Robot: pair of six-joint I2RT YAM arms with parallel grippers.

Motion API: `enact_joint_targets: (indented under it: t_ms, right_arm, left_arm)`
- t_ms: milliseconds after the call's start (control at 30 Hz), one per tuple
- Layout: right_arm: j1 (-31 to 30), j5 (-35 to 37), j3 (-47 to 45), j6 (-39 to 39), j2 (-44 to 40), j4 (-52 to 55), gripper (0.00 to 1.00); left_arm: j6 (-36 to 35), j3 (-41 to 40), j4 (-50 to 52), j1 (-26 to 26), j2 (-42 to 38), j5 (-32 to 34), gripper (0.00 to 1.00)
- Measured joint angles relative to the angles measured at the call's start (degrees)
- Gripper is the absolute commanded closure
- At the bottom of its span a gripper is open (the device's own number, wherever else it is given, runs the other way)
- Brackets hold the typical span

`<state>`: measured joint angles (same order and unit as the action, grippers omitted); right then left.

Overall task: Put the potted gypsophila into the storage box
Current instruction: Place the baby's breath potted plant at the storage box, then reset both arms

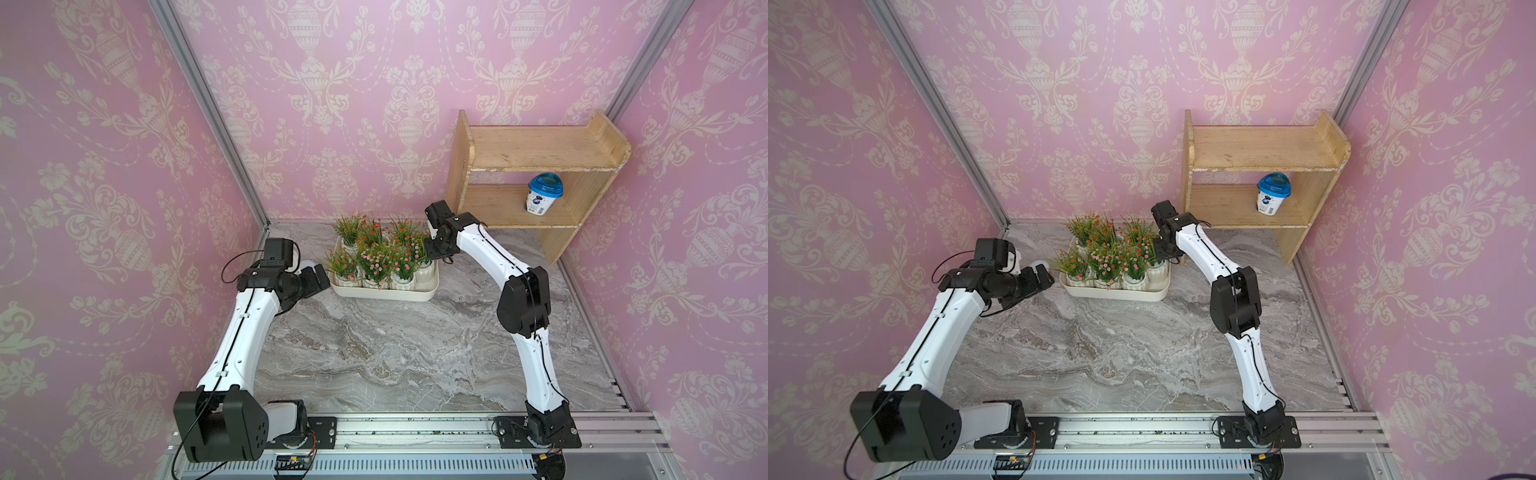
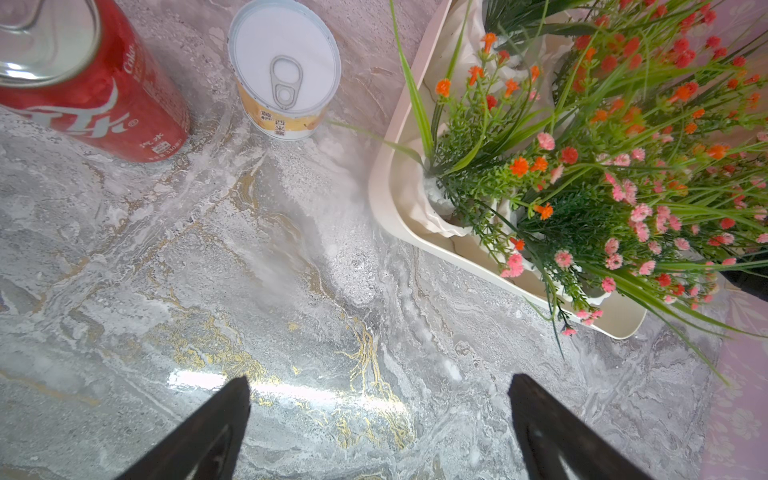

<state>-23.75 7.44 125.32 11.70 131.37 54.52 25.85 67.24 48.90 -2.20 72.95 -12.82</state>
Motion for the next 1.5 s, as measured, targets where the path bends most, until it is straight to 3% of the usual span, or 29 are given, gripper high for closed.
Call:
enact_joint_targets:
  t_ms: [233, 467, 567, 700, 867, 1200, 1500]
  right_arm:
    - [0.0, -0.02, -0.02, 0.5, -2.45, 1.55, 0.69]
    - [0.0, -0.74, -3.8, 0.72, -12.61, 1.51, 0.63]
    - [0.0, -1.49, -8.37, 0.74, -18.56, 0.24, 0.5]
    - [0.15, -2.43, -18.01, 0.48, -26.84, -3.06, 0.23]
    - [1.29, -2.03, -27.15, 1.31, -34.23, -5.01, 0.01]
    - [8.0, 2.4, -45.53, 7.56, -48.87, -9.62, 0.0]
    - [9.79, 7.04, -57.96, 10.49, -60.74, -15.74, 0.0]
  left_arm:
    - [0.0, 0.02, 0.02, 0.0, 0.0, 0.0, 0.01]
    - [-0.02, 1.7, 0.15, -0.02, 0.0, 0.0, 0.01]
    - [-0.02, 2.89, 0.15, -0.02, 0.0, 0.04, 0.01]
    - [0.0, 4.17, -0.04, -0.04, 0.0, 0.04, 0.01]
    - [0.39, 4.39, -0.74, -0.28, 0.17, 0.04, 0.01]
    - [1.77, 4.39, -5.05, -0.33, 1.09, -0.94, 0.01]
    - [-0.68, 3.32, -7.72, -0.37, 1.07, 1.01, 0.01]
